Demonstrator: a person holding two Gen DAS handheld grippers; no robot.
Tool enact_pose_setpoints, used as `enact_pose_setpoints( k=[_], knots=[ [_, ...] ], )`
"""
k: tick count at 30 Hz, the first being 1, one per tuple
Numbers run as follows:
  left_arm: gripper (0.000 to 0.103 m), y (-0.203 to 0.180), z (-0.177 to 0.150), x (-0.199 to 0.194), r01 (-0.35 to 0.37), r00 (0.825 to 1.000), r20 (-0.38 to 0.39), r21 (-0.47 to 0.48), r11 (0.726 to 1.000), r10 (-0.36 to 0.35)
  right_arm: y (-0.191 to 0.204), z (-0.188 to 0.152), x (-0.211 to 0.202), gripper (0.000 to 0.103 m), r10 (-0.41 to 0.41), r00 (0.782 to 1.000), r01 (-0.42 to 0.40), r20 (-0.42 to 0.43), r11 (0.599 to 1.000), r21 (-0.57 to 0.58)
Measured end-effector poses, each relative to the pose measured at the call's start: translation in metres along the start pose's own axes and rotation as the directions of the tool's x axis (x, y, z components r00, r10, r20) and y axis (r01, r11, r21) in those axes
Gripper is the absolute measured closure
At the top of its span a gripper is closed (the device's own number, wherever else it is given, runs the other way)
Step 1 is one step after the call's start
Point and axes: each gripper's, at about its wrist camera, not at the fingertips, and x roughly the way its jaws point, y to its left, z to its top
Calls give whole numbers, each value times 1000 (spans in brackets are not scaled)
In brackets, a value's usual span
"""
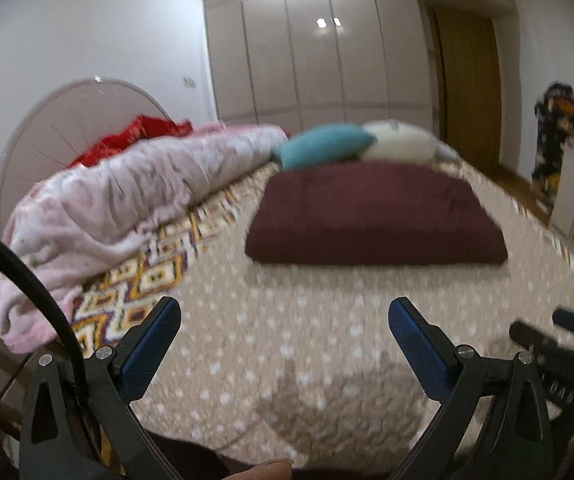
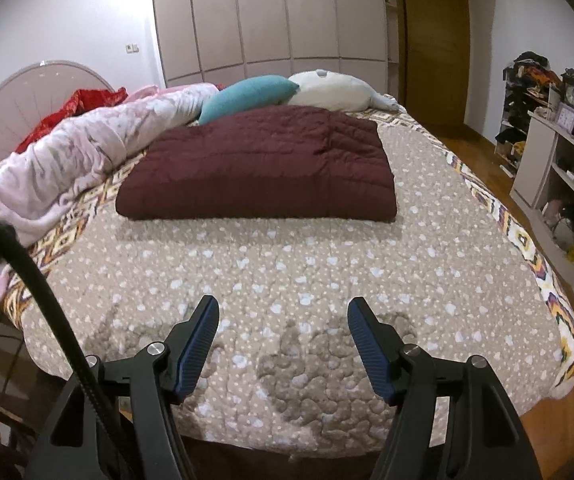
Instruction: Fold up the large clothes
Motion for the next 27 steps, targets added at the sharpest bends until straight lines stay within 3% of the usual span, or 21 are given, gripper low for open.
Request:
enact_pose_setpoints(
  k=[8,19,27],
  knots=[
    [0,-3,-18,23,47,992,-115,-12,999,-48,7,-11,15,32,-14,998,13,-59,1000,-6],
    [0,-8,-23,27,53,987,-148,-4,999,-53,11,-14,21,32,-32,997,31,-75,999,-13],
    [0,-9,-25,27,47,988,-146,-4,999,-47,12,-16,25,31,-105,991,102,-88,994,-31]
  ],
)
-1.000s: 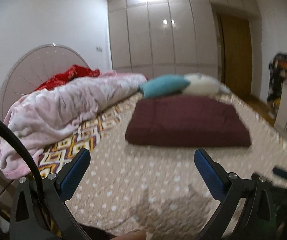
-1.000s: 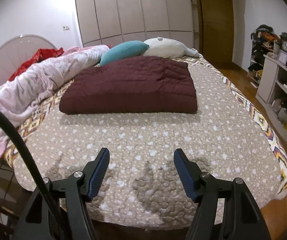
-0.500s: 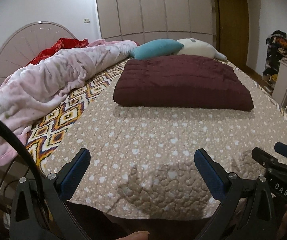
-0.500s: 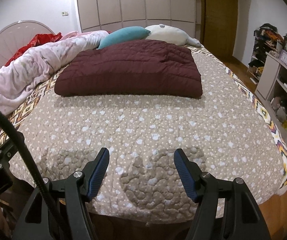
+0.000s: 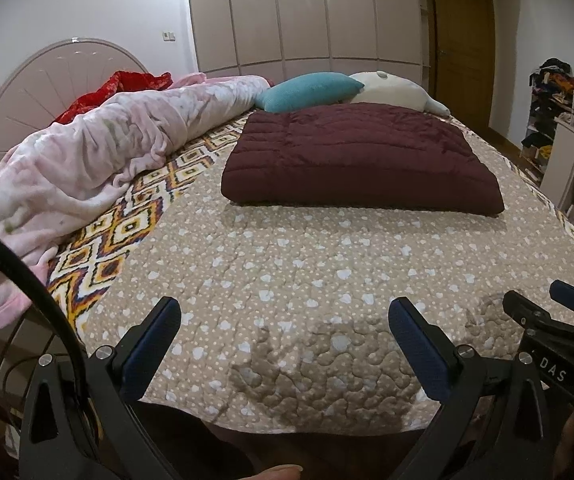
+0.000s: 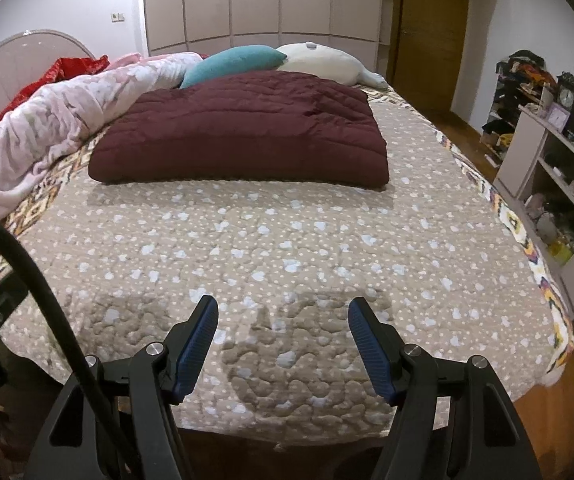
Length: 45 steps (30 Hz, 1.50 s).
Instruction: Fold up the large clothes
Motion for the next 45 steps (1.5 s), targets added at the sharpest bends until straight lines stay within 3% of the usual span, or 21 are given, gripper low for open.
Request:
enact_pose_setpoints(
  k=[20,45],
  knots=[
    [0,-6,0,0,6,1000,-3,13,1000,-6,-3,-1,-2,29,-89,996,89,20,996,-12],
    [0,-9,-7,13,23,998,-58,22,999,-21,-9,-2,6,29,-75,997,76,-10,997,11]
  ],
)
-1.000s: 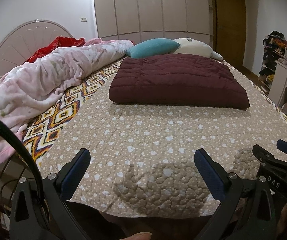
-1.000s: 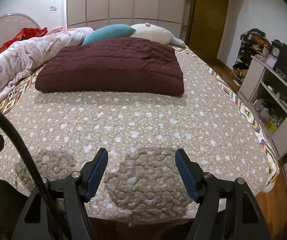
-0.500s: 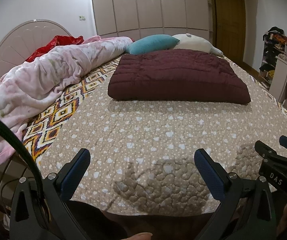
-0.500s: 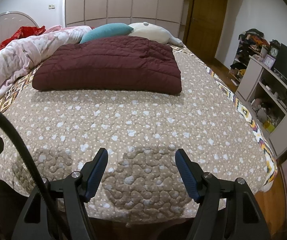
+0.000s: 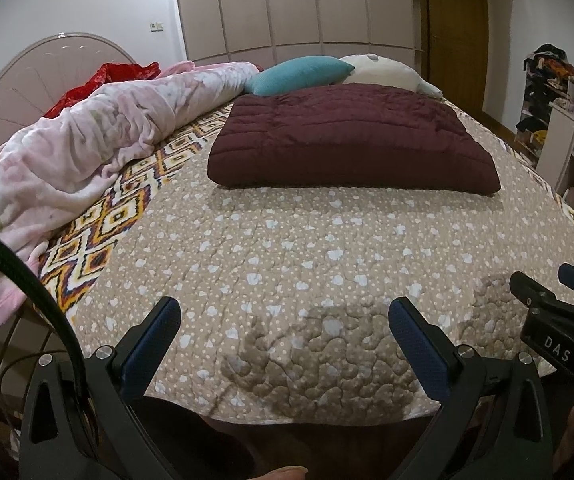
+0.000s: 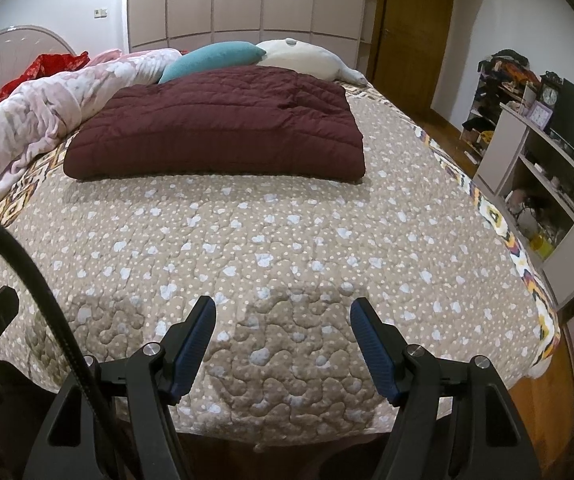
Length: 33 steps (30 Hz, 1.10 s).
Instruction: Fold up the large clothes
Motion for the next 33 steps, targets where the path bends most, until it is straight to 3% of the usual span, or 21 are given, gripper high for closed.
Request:
enact_pose_setpoints(
  k=[33],
  knots=[
    [0,4,-5,13,22,998,-63,6,1000,-22,6,-2,5,29,18,1000,-19,-21,1000,-12]
  ],
)
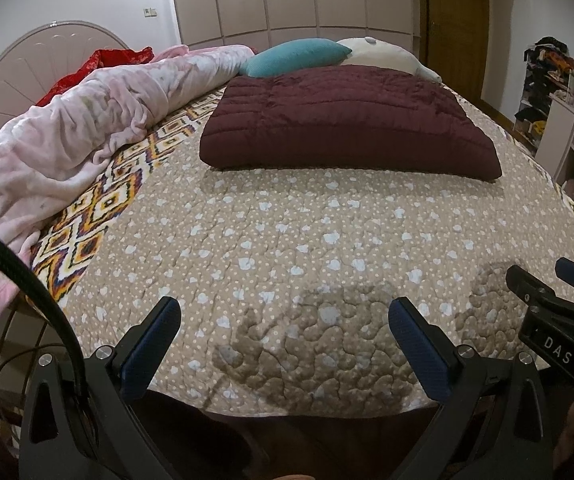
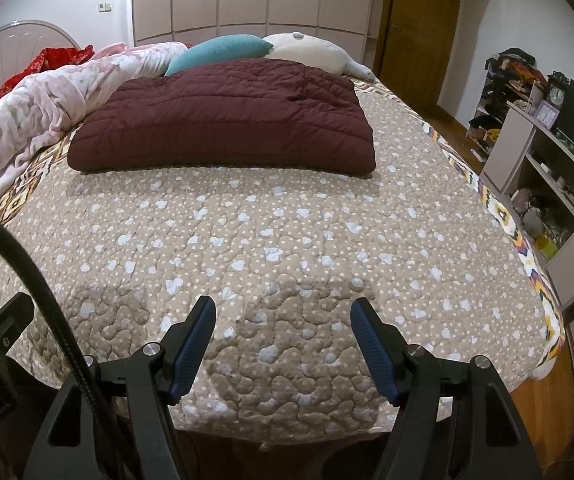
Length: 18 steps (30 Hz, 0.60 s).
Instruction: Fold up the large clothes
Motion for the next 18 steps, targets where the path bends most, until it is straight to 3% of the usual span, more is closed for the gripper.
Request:
enact_pose_setpoints(
  k=[18],
  knots=[
    [0,2,-3,3,2,1000,-15,-6,1000,-2,2,-3,3,29,2,1000,-2,-10,1000,-6]
  ],
)
